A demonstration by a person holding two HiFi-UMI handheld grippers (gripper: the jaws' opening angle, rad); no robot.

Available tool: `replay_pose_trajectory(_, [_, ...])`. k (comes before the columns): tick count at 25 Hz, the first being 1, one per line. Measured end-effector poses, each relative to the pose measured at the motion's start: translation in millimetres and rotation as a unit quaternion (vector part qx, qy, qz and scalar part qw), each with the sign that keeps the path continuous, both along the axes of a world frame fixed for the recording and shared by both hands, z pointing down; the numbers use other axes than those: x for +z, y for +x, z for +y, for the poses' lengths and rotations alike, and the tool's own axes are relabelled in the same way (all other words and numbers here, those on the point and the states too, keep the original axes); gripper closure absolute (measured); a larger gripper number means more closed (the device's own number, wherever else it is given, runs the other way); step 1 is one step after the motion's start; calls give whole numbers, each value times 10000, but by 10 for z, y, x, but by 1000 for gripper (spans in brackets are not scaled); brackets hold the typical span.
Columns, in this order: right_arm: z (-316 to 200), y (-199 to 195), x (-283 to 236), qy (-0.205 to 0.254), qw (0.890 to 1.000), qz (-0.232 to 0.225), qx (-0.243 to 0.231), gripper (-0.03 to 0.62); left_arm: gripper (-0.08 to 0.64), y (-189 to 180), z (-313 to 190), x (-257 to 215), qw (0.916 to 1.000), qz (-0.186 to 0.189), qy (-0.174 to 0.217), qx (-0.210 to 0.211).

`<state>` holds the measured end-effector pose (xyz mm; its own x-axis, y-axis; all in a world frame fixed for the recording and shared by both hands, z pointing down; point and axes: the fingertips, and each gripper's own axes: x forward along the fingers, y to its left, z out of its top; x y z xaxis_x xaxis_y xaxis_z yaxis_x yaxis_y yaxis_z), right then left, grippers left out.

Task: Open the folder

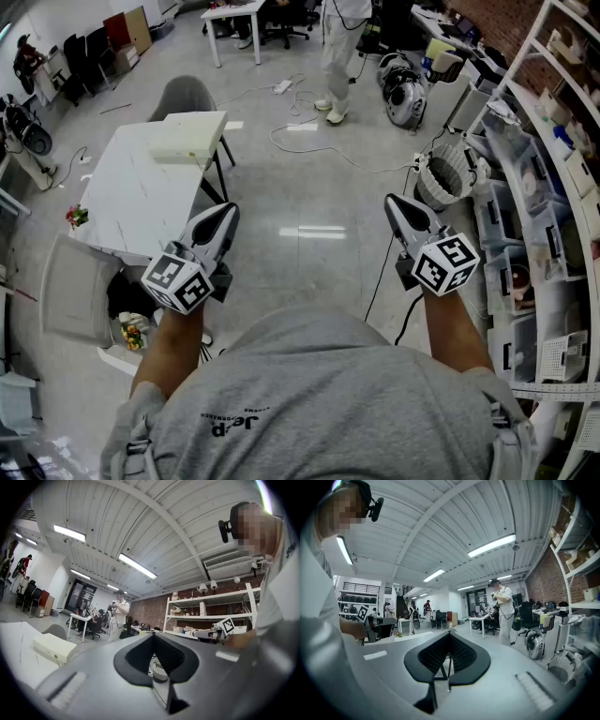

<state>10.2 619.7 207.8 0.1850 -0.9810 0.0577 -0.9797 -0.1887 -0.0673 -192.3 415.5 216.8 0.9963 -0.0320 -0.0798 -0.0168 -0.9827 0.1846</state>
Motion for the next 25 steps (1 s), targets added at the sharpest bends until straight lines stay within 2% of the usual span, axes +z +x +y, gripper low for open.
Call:
replay_pose_trajectory(15, [259,251,-24,49,10000,-9,-84,591,503,256,279,-34,10000,-56,50,-18])
replay_pose_trajectory(20, [386,348,-72,310,9991,-87,-272,588,503,386,443,-8,9999,-68,84,-33])
replay_pose_trajectory(21, [407,361,-86,365,9986,-126,-374,569,503,418,485,-7,9999,-68,91,-36])
replay_pose_trajectory(23, [442,386,-102,411,9971,-183,-606,351,503,486,573,-14,9999,-80,94,-63])
replay_pose_trajectory(25, [476,426,-103,383,9964,-155,-747,277,503,556,652,-21,9999,-85,94,-97])
